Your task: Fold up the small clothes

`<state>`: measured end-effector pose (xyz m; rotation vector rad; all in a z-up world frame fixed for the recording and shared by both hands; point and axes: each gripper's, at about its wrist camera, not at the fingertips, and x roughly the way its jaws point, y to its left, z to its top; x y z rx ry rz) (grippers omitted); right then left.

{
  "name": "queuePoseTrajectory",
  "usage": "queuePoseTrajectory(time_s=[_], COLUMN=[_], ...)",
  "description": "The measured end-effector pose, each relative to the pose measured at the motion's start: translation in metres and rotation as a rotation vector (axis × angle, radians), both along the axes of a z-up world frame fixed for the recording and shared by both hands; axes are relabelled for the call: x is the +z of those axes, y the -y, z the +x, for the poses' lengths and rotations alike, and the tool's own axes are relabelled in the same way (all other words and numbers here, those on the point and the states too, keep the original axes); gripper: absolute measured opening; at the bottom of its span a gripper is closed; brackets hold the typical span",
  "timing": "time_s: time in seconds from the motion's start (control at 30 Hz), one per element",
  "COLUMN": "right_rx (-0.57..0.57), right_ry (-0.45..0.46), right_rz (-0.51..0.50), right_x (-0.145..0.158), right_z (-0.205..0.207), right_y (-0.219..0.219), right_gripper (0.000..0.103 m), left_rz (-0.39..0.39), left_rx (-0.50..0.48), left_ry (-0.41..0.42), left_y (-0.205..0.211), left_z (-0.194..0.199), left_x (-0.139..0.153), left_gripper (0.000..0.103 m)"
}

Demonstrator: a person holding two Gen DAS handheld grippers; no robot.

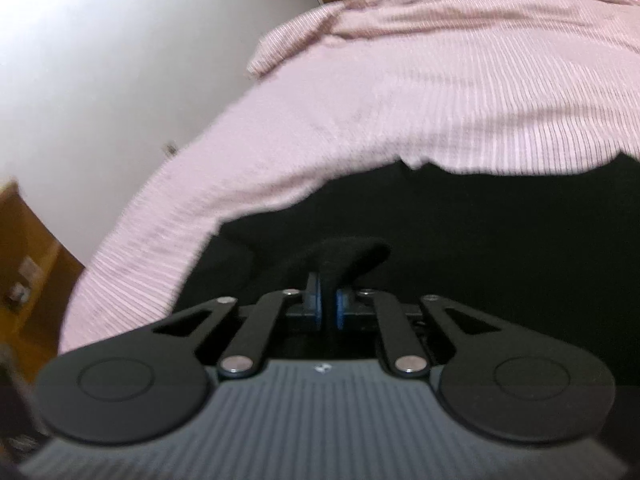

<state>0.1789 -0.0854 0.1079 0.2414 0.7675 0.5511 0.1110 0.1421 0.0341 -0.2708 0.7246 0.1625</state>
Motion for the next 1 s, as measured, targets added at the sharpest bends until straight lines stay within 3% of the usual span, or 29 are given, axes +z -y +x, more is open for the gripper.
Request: queuePoseTrajectory(time_s=[0.33, 0.6, 0.77, 1.0], right_rx=[-0.009, -0.144, -0.253, -0.370], right_ry=[0.149, 0.259, 0.238, 0.106], right_rz=[0.064, 0.039, 0.021, -0.034], right_x=[0.087, 0.131, 0.123, 0.047], right_z=[-0.010, -0.018, -0.014, 0.001], right_y=[0.015, 0.081, 0.127, 0.173], right_gripper=[0.008, 0.008, 0.008, 0.008], left_rz=[0.036, 0.063, 0.091, 0.117], left_rx=[-0.005, 0.039, 0.037, 0.031], left_ry=[0.035, 0.030, 0.024, 0.009], left_y=[0.008, 0.004, 0.011, 0.017], left_z=[0.025, 0.033, 0.039, 0.040], left_x=[-0.005, -0.009, -0.011, -0.012], left_gripper=[0.076, 0.076, 0.078, 0.079])
